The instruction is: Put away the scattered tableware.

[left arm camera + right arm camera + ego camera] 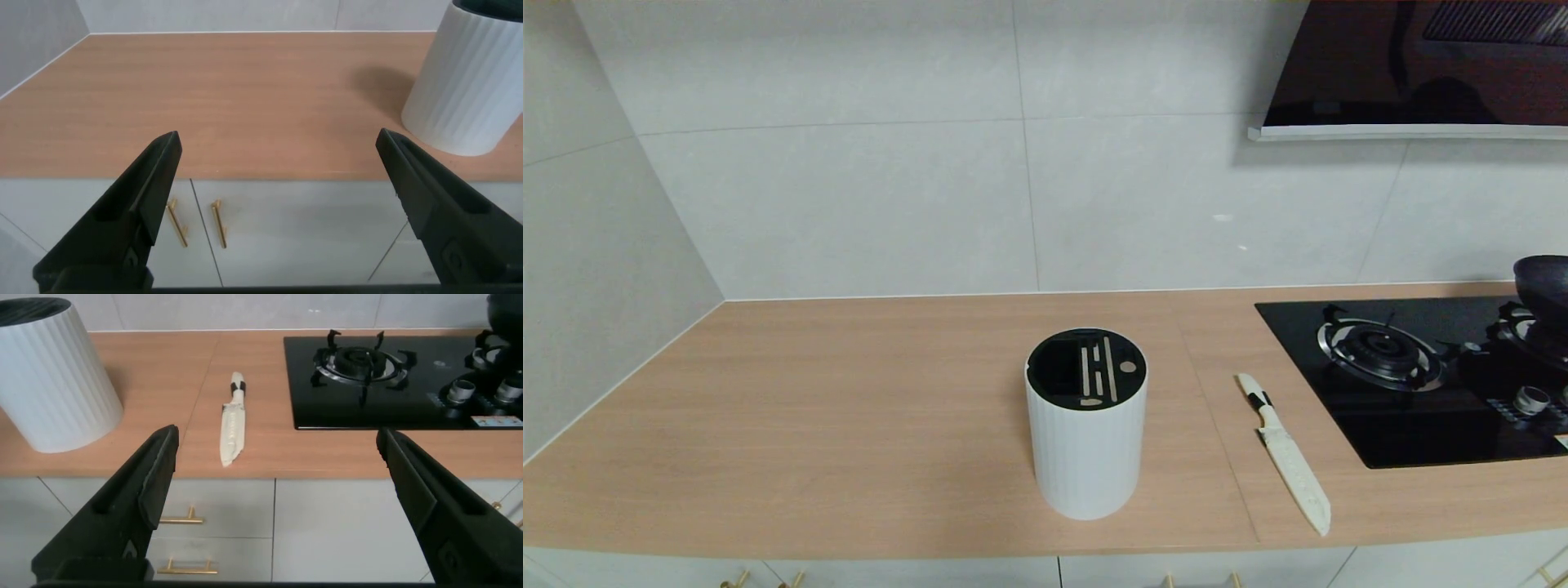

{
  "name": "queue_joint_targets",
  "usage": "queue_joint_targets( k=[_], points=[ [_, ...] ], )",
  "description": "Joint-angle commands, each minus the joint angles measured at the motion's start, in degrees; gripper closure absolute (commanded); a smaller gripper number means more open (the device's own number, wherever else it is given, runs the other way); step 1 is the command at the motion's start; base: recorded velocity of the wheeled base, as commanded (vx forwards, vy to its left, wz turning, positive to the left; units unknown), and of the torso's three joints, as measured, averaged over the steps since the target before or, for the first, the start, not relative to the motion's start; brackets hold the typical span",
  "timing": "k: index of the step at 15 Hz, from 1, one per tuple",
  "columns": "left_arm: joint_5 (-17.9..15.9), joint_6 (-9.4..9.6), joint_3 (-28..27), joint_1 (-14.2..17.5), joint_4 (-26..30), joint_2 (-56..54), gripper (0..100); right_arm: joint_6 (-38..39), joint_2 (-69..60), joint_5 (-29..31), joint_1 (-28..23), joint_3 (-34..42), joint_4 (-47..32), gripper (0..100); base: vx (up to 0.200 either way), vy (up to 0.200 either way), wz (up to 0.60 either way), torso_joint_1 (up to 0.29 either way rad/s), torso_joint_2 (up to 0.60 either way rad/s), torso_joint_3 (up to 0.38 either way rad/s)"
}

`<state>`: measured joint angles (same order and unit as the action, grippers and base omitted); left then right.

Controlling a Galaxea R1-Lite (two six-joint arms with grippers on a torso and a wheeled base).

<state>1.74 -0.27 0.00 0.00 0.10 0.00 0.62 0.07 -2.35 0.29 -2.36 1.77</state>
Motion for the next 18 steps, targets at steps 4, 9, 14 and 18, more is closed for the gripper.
queue_joint_targets(
  k=[4, 9, 14, 18],
  points=[
    [0.0, 0.00, 0.0, 0.0, 0.0, 0.1, 0, 2.3, 10.8, -9.5, 3.1, -7.4, -1.4, 0, 0.000, 0.000, 0.00, 0.000, 0.00, 0.000],
    [0.0, -0.08, 0.0, 0.0, 0.0, 0.0, 0, -0.8, 41.8, -9.9, 3.3, -21.7, 1.0, 0, 0.000, 0.000, 0.00, 0.000, 0.00, 0.000],
    [0.0, -0.08, 0.0, 0.0, 0.0, 0.1, 0, -0.2, 69.8, -8.2, 4.3, -29.6, 14.1, 0, 0.000, 0.000, 0.00, 0.000, 0.00, 0.000],
    [0.0, 0.00, 0.0, 0.0, 0.0, 0.1, 0, 1.2, 87.0, -8.0, 9.1, -31.7, 26.8, 0, 0.000, 0.000, 0.00, 0.000, 0.00, 0.000]
  ],
)
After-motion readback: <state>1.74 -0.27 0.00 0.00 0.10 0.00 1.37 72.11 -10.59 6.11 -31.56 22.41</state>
